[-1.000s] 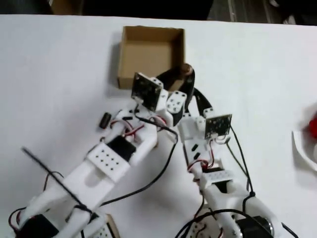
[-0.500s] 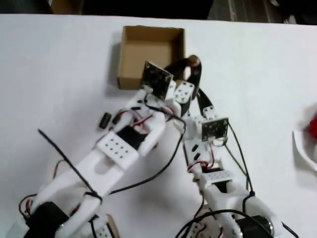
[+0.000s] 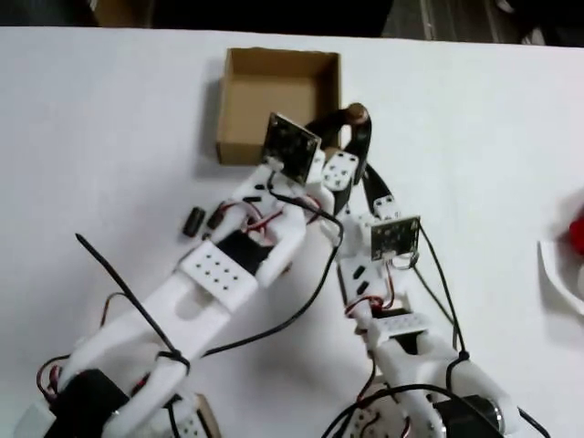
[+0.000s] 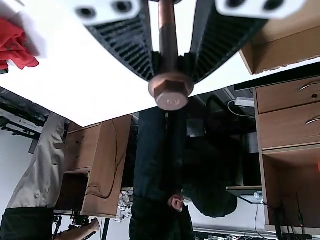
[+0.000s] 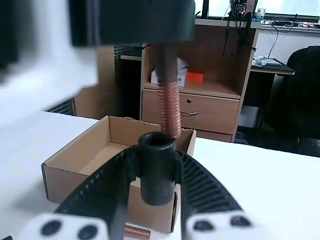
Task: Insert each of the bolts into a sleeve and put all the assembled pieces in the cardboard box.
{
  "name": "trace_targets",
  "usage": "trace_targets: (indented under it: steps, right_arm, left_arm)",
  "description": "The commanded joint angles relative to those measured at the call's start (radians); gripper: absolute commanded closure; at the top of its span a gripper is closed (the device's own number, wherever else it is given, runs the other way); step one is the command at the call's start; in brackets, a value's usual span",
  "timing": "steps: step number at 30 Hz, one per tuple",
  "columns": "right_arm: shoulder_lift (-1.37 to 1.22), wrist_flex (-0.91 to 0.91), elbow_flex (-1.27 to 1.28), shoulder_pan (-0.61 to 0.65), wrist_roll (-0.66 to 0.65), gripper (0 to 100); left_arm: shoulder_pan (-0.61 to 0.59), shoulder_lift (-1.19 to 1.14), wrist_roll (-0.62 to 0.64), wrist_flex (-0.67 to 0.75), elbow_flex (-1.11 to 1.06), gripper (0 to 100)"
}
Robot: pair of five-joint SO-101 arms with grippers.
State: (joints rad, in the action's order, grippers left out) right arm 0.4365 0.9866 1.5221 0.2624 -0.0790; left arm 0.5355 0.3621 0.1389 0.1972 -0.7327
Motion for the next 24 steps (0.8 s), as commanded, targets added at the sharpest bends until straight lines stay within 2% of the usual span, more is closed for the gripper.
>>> trace_targets:
  steps: [1, 4, 24]
  right_arm:
    - [0.002, 0.021, -0.015, 0.005, -0.006, 97.9]
    - [0.002, 0.019, -0.015, 0.004, -0.006, 97.9]
    - [0.002, 0.019, -0.011, 0.004, -0.005, 97.9]
  left_arm:
    - [0.003, 0.06, -0.005, -0.061, 0.051, 97]
    - [0.003, 0.071, -0.005, -0.098, 0.051, 97]
    - [0.002, 0.123, -0.012, -0.114, 0.09, 97]
